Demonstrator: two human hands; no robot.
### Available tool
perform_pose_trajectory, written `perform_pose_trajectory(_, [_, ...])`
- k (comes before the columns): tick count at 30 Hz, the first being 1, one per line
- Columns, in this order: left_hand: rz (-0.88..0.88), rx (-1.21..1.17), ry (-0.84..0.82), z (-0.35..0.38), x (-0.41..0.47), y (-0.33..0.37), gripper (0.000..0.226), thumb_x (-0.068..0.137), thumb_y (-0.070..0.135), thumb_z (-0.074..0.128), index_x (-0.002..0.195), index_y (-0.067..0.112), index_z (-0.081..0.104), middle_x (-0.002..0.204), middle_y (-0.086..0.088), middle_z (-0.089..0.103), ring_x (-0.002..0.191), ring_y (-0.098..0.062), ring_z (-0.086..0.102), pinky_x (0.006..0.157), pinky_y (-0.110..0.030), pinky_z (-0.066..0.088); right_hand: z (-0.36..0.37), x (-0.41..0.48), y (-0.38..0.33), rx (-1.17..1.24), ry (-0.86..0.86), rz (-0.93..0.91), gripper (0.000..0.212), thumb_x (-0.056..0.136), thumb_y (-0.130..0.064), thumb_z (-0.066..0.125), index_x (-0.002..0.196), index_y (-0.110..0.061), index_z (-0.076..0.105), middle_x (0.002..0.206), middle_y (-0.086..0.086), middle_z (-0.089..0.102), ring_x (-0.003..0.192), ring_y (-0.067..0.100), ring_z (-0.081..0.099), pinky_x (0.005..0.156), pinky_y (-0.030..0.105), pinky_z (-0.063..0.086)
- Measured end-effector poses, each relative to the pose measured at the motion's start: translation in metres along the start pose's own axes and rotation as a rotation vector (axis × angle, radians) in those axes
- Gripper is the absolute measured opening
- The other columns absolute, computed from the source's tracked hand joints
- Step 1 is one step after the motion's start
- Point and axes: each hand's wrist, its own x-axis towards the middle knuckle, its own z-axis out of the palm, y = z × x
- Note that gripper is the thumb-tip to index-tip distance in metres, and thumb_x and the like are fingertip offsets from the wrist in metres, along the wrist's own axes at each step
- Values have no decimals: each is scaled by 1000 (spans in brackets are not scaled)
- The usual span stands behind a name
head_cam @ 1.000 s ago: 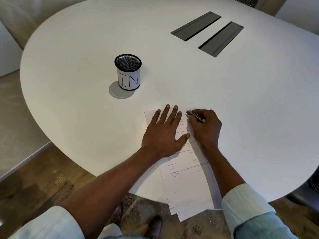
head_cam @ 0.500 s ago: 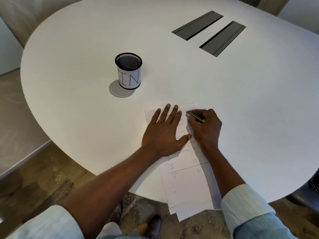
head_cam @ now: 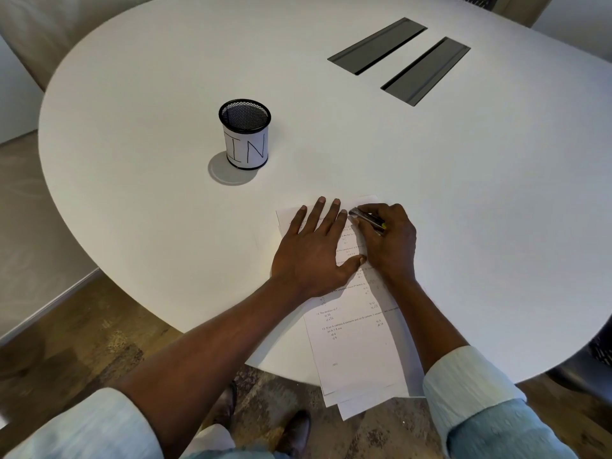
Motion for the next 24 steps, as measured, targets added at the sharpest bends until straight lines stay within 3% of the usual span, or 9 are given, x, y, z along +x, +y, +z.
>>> perform_pose_trajectory(7, [-7, -17, -6, -1, 1, 0, 94, 101, 78, 29, 174, 21, 19, 184, 0, 5, 171, -22, -4, 139, -50, 5, -2, 1, 3, 144, 135, 176, 21, 89, -33, 85, 108, -24, 84, 108, -7, 76, 96, 3, 74, 93, 32, 62])
perform_pose_trajectory(18, [-6, -32, 35, 3, 1, 0, 93, 100, 78, 32, 173, 20, 24, 184, 0, 11, 171, -21, 1, 139, -50, 7, 1, 1, 4, 129, 92, 146, 19, 86, -29, 84, 105, -23, 85, 101, -5, 73, 94, 11, 76, 91, 45, 62])
perform_pose_trajectory(24, [-8, -26, 29, 3, 1, -1, 94, 100, 78, 31, 173, 21, 23, 184, 0, 10, 171, -22, 1, 139, -50, 8, 2, 1, 4, 28, 82, 68, 23, 90, -26, 80, 111, -18, 83, 103, 2, 71, 92, 19, 74, 86, 41, 62])
